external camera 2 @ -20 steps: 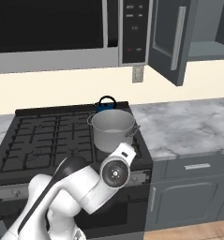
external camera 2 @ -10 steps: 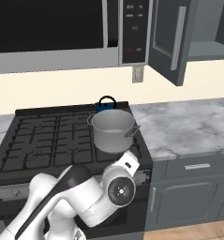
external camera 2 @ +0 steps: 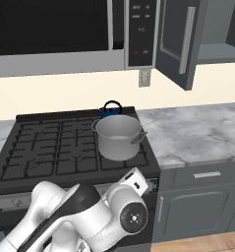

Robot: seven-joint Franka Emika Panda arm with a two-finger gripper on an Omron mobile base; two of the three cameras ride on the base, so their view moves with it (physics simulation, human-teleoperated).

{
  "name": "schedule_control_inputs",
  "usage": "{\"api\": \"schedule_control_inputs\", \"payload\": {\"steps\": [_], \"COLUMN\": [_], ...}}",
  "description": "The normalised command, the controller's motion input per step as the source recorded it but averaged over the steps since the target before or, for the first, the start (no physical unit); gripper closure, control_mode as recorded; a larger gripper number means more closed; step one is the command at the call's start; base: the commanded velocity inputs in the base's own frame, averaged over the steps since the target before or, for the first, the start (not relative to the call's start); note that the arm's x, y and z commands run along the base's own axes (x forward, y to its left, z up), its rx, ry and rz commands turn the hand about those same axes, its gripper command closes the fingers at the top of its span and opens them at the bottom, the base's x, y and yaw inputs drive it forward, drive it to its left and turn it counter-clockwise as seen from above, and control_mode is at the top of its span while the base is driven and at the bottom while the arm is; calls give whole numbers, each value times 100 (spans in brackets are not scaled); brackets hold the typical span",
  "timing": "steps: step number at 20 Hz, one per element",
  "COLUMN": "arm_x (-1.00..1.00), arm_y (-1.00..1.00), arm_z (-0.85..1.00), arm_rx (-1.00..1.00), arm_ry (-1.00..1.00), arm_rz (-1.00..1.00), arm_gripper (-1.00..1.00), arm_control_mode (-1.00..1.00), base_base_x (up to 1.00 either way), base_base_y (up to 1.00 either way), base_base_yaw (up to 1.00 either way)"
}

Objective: Pick the kettle from the cabinet and place it on a stove burner. Then pick the pot from the counter and place it on another stove burner. Finally, turn both burners on.

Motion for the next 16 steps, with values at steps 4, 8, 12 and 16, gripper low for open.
{"api": "schedule_control_inputs", "payload": {"steps": [4,8,12,16], "arm_x": [-2,0,0,0], "arm_y": [2,0,1,11], "arm_z": [-3,-19,-26,-20], "arm_rx": [6,13,18,17], "arm_ry": [1,-6,-4,-1], "arm_rz": [0,-1,0,0], "arm_gripper": [-100,-100,-100,-100], "arm_control_mode": [-100,-100,-100,-100], "base_base_x": [0,0,0,0], "base_base_y": [0,0,0,0], "base_base_yaw": [0,0,0,0]}}
